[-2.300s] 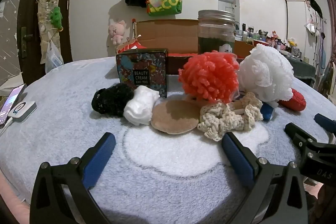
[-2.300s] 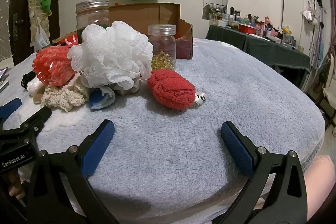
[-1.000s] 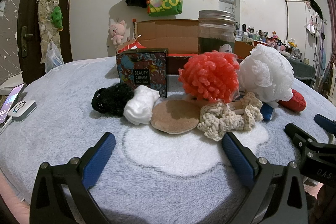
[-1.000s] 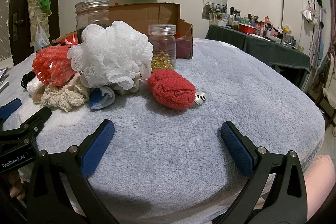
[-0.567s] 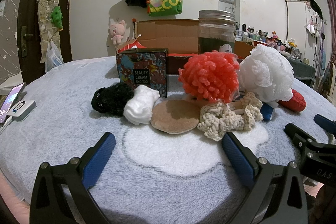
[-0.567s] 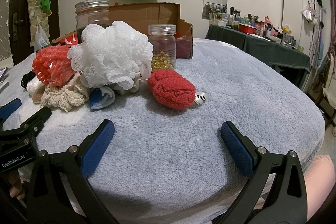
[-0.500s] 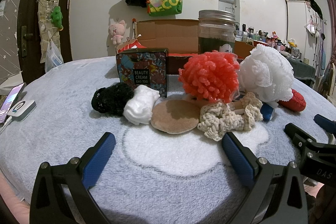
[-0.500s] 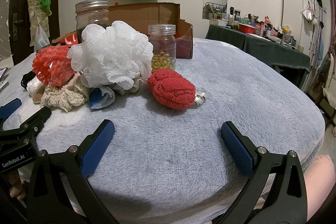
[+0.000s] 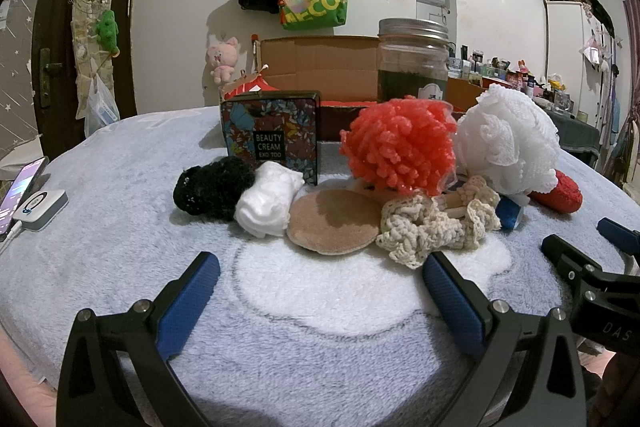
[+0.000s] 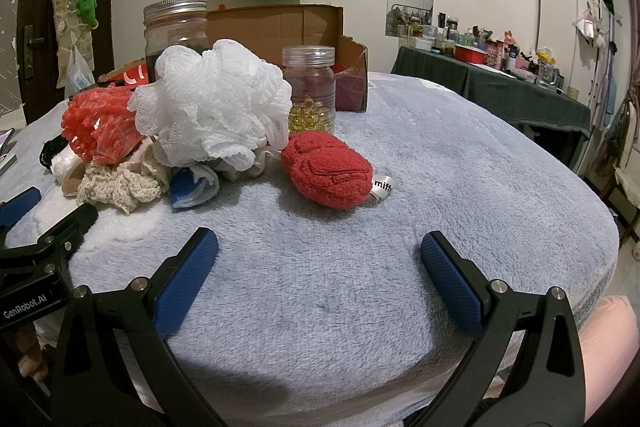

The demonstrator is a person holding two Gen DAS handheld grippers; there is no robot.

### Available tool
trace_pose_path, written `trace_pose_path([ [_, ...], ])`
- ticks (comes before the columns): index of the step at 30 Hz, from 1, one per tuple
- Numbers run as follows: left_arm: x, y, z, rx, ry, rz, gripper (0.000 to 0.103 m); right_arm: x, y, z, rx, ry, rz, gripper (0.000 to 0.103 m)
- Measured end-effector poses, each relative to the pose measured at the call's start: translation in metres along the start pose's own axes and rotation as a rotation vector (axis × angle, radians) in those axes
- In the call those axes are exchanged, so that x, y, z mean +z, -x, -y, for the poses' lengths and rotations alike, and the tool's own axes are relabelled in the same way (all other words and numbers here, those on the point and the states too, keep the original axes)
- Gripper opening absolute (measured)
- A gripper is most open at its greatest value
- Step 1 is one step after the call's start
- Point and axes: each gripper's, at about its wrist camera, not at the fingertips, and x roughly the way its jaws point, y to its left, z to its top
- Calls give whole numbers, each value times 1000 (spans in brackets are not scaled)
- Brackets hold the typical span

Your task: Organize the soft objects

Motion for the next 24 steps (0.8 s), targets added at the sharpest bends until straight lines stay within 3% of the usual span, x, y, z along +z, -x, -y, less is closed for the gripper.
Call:
trace_pose_path([
  [14, 2, 2, 2, -9, -19, -13, 103, 1, 1, 0, 8, 3, -10, 103],
  [24, 32, 18, 4, -75, -50, 12, 103, 25, 10, 6, 99, -3, 31, 103],
])
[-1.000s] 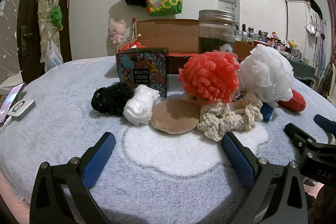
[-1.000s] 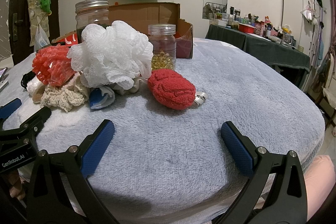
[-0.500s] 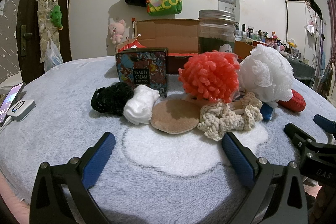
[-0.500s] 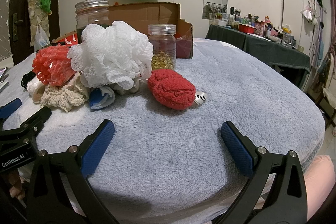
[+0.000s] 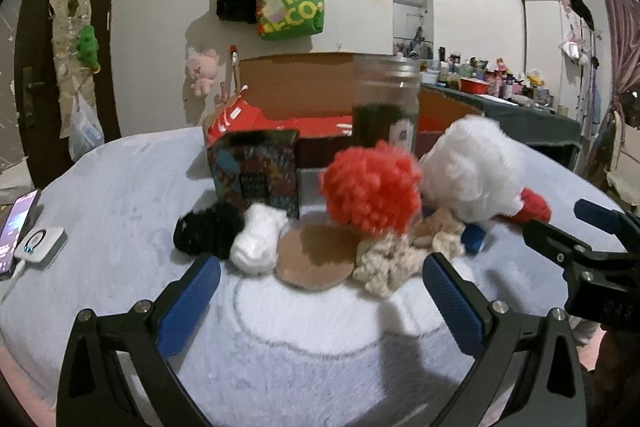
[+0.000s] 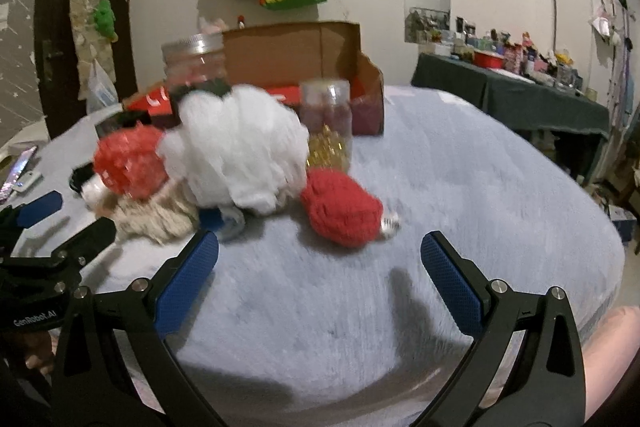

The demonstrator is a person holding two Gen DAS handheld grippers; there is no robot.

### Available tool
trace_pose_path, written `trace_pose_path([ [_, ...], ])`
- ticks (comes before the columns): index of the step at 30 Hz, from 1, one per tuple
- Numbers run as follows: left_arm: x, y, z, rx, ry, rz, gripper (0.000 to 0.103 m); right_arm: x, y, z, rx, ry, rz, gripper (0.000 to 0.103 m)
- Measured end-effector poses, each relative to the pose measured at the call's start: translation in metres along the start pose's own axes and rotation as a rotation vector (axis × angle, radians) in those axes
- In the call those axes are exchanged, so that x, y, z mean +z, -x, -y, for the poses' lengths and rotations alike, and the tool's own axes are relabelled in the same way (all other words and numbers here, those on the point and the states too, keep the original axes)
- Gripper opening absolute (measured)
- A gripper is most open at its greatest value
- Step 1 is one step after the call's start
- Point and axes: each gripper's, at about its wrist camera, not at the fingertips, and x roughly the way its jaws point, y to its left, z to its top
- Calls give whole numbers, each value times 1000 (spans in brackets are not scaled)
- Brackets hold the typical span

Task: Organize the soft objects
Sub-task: 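Grasp the red mesh net with the left tool while the right tool grasps the white bath puff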

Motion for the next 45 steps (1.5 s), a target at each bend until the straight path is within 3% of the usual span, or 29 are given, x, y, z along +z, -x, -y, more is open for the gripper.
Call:
trace_pose_path([
  [13, 48, -13, -8, -93, 0, -12, 103, 50, 0, 1, 133, 16, 41, 103],
  [31, 62, -46, -6, -165, -38, -136, 98, 74, -55, 9, 370, -22, -126, 103],
  [42, 60, -60, -3, -219, -41, -188, 70, 69, -74, 5, 499, -37, -206, 103],
  [43, 59, -60, -3, -230, -41, -192, 65, 69, -75, 5, 504, -38, -209, 102],
  [45, 60, -61, -3, -246, -40, -200, 60, 68, -75, 4, 521, -41, -212, 87],
])
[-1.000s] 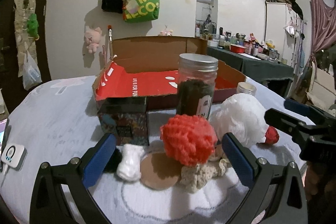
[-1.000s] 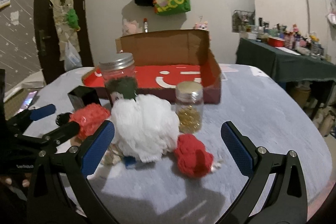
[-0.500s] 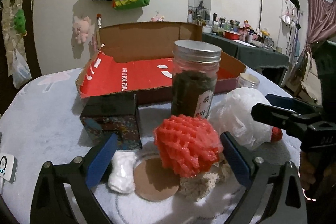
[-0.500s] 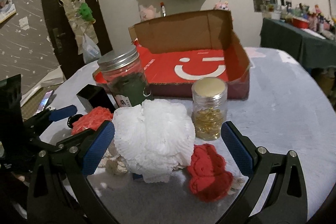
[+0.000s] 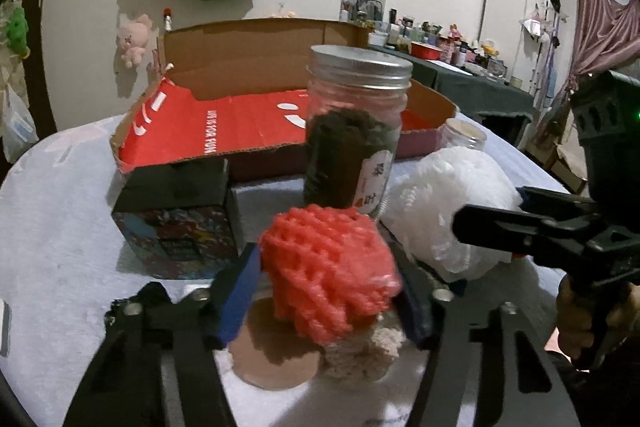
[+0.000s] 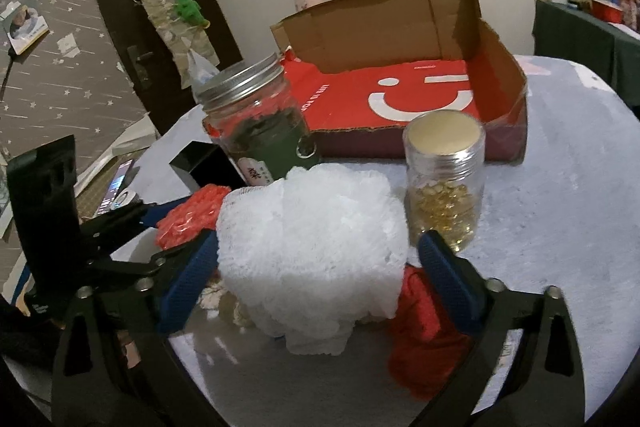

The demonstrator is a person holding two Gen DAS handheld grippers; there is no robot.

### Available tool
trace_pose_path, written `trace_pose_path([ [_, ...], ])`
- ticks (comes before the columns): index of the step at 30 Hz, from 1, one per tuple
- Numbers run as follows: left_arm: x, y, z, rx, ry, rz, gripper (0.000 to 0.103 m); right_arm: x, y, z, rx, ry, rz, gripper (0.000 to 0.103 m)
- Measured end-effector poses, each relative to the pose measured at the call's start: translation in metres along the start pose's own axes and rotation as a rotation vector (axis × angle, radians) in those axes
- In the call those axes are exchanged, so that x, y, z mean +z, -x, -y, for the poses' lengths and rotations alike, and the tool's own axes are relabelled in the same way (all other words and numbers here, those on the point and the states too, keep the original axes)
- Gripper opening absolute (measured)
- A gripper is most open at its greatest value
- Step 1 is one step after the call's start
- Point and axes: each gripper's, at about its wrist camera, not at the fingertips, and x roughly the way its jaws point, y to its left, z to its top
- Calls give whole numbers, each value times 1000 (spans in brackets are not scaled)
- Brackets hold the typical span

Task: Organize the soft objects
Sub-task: 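Grasp the red mesh net with the left tool while the right tool grasps the white bath puff, then carry the red mesh net and white bath puff into the cardboard box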

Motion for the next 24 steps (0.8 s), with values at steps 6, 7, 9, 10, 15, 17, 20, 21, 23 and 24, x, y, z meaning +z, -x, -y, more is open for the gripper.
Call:
trace_pose_path([
  [6, -2, 4, 0, -10, -12, 9, 50, -5, 3, 0, 31, -21, 5, 60],
  [7, -3, 5, 2, -11, -14, 10, 48, -6, 4, 0, 33, -23, 9, 57],
  [9, -3, 6, 1, -12, -15, 16, 47, -7, 8, -2, 28, -16, 24, 49],
  [10, -3, 5, 0, -11, -16, 18, 46, -7, 10, -4, 18, -8, 33, 48],
  [15, -1, 9, -2, -22, 3, 23, 43, -9, 18, -11, 10, 7, 60, 43],
  [17, -1, 11, -3, -22, 5, 27, 42, -8, 20, -12, 11, 5, 70, 43],
  [20, 0, 17, -3, -18, 1, 41, 42, -7, 26, -13, 12, 1, 86, 43],
  [21, 0, 18, -4, -15, 1, 44, 42, -7, 27, -12, 14, -1, 90, 42],
  [23, 0, 21, -5, -14, 2, 50, 42, -7, 30, -12, 15, -3, 97, 42],
  [24, 1, 23, -6, -12, 2, 53, 42, -7, 32, -12, 14, -3, 101, 42],
])
